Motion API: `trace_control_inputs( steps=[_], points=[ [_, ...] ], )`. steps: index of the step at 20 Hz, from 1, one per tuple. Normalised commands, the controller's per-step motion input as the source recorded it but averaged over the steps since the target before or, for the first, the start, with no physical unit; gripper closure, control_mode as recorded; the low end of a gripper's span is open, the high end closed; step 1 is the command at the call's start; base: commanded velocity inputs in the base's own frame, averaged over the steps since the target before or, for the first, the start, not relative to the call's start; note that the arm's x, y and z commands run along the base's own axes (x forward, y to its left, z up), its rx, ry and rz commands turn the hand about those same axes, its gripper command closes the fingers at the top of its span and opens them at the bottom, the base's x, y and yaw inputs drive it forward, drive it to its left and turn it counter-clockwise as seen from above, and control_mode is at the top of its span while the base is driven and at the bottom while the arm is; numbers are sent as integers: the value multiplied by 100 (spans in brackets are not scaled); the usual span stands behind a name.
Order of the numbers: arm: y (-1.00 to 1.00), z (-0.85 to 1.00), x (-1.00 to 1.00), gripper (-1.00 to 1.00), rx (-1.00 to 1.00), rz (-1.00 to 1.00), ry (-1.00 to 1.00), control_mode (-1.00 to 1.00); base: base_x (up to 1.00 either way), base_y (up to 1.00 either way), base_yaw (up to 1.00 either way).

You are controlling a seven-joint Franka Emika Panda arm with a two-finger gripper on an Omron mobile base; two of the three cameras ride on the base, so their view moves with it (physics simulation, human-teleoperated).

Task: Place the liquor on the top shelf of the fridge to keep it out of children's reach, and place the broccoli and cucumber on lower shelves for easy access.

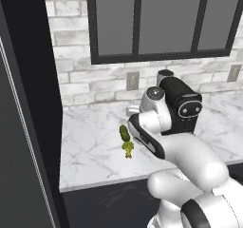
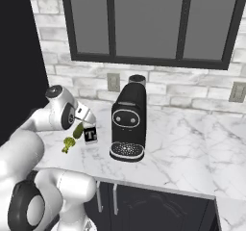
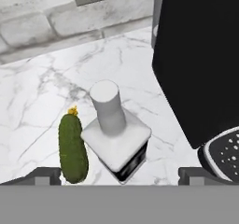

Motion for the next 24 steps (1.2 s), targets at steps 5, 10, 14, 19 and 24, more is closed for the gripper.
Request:
trace_control_inputs(
  steps=[5,10,14,19,24],
  points=[
    [0,-17,29,-100,0,-1,0,-100,0,0,0],
    [0,-18,29,-100,0,-1,0,-100,0,0,0],
    [0,-18,29,-100,0,-1,0,-100,0,0,0],
    [0,-18,27,-100,0,-1,0,-100,0,0,0],
    [0,-19,24,-100,0,-1,0,-100,0,0,0]
  ],
)
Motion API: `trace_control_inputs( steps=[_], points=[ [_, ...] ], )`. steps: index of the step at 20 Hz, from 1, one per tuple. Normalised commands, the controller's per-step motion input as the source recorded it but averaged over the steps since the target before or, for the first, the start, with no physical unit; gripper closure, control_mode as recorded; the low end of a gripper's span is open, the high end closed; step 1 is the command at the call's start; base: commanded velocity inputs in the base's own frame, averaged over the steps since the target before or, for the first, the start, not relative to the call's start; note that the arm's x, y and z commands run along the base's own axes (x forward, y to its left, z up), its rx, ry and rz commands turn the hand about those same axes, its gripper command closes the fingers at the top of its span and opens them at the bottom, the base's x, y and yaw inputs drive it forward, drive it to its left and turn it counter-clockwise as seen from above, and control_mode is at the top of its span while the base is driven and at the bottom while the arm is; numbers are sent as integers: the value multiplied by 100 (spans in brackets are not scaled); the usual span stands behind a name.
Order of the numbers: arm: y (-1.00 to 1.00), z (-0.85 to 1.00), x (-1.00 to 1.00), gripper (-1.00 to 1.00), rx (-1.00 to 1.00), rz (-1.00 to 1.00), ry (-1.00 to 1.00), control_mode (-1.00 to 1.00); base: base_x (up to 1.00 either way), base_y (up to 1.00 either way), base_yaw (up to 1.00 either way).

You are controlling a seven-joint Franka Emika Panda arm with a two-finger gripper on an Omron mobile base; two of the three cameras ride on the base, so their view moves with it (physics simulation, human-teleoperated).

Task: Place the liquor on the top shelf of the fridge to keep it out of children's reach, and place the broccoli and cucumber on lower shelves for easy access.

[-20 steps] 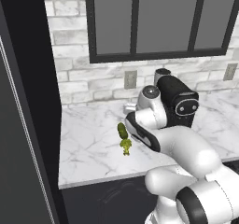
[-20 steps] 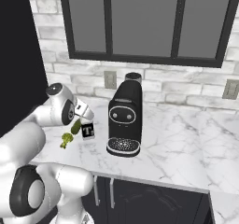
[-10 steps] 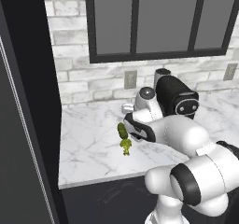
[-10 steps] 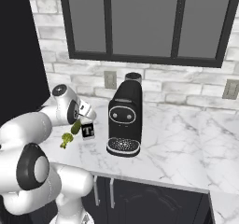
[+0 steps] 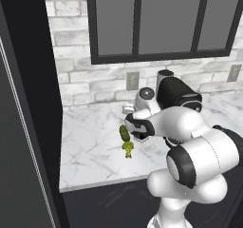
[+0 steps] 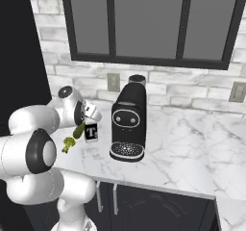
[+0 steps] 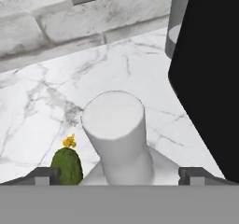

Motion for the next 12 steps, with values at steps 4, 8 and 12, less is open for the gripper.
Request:
trace_control_inputs(
  steps=[4,8,12],
  points=[
    [0,-21,17,100,0,0,0,-100,0,0,0],
    [0,-6,4,100,0,0,0,-100,0,0,0],
    [0,0,0,100,0,0,0,-100,0,0,0]
  ],
)
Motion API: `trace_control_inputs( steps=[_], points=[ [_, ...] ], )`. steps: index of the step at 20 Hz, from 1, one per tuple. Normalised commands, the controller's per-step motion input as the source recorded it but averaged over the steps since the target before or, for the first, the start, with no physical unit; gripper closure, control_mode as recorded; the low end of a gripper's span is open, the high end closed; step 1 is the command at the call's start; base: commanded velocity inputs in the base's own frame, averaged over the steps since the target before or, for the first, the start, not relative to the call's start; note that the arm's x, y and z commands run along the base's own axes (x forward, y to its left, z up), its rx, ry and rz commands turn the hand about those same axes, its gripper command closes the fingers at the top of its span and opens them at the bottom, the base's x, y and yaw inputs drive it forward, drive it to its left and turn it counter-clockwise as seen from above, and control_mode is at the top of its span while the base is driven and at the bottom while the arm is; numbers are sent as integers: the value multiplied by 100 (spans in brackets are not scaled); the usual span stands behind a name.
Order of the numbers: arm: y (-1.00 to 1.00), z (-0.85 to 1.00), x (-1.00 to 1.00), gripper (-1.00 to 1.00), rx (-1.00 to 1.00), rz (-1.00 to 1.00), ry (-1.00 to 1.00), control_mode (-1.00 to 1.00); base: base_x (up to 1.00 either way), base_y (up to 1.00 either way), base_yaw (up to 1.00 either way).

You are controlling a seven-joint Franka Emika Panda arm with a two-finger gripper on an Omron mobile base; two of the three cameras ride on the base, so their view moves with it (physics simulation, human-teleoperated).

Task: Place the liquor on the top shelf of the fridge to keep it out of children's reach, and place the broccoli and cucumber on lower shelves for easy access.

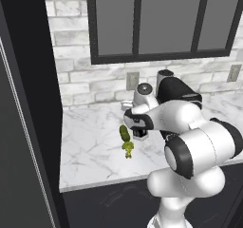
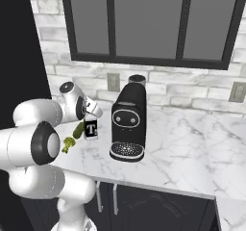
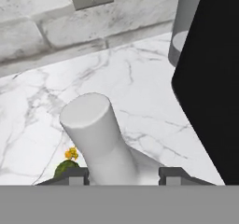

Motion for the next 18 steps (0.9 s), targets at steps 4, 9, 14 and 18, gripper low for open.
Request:
trace_control_inputs(
  steps=[4,9,14,18],
  points=[
    [0,3,-18,100,0,4,-6,-100,0,0,0],
    [0,30,-62,100,0,14,-19,-100,0,0,0],
    [0,48,-51,100,0,16,-22,-100,0,0,0],
    [-1,66,-61,100,0,20,-25,-100,0,0,0]
  ],
)
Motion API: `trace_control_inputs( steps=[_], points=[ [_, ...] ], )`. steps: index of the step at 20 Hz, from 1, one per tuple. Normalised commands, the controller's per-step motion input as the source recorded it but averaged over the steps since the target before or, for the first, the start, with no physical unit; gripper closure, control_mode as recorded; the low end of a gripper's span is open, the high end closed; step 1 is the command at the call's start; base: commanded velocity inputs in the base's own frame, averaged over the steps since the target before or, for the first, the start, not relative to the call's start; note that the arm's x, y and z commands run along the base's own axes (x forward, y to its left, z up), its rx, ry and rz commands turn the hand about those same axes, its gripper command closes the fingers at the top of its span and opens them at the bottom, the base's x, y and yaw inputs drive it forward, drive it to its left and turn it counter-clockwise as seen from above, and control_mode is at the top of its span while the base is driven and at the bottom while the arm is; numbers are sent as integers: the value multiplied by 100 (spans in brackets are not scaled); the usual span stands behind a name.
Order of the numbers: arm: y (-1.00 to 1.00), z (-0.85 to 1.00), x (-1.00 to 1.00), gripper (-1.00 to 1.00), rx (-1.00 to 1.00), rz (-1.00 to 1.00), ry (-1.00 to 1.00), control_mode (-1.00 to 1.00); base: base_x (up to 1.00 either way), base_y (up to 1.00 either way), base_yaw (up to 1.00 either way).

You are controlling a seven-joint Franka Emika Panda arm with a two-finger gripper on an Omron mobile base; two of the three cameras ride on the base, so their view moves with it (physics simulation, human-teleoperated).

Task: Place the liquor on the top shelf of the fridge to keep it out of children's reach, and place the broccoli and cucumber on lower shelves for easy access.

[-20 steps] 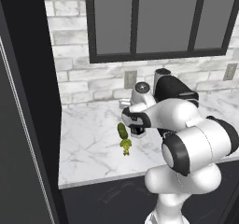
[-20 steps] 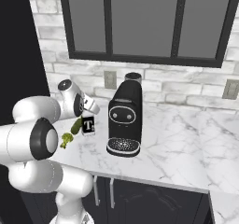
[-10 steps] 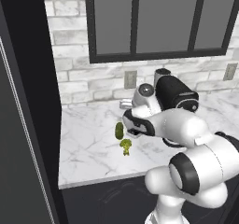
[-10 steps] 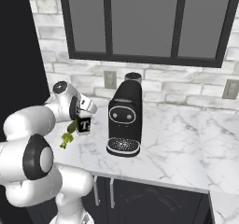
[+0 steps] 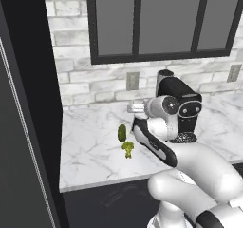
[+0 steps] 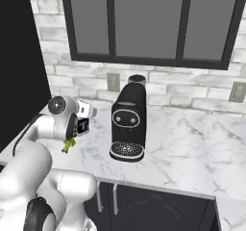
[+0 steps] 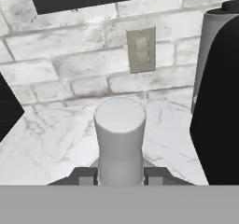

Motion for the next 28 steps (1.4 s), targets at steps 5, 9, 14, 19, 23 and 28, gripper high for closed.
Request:
trace_control_inputs(
  steps=[5,9,14,19,23,28],
  points=[
    [-4,75,-63,100,0,18,-11,-100,0,0,0],
    [0,74,-71,100,0,19,0,-100,0,0,0],
    [-4,92,-75,100,0,17,0,-100,0,0,0],
    [0,53,-91,100,0,15,0,-100,0,0,0],
    [0,37,-88,100,-2,5,0,-100,0,0,0],
    [0,22,-72,100,-1,0,0,-100,0,0,0]
  ],
)
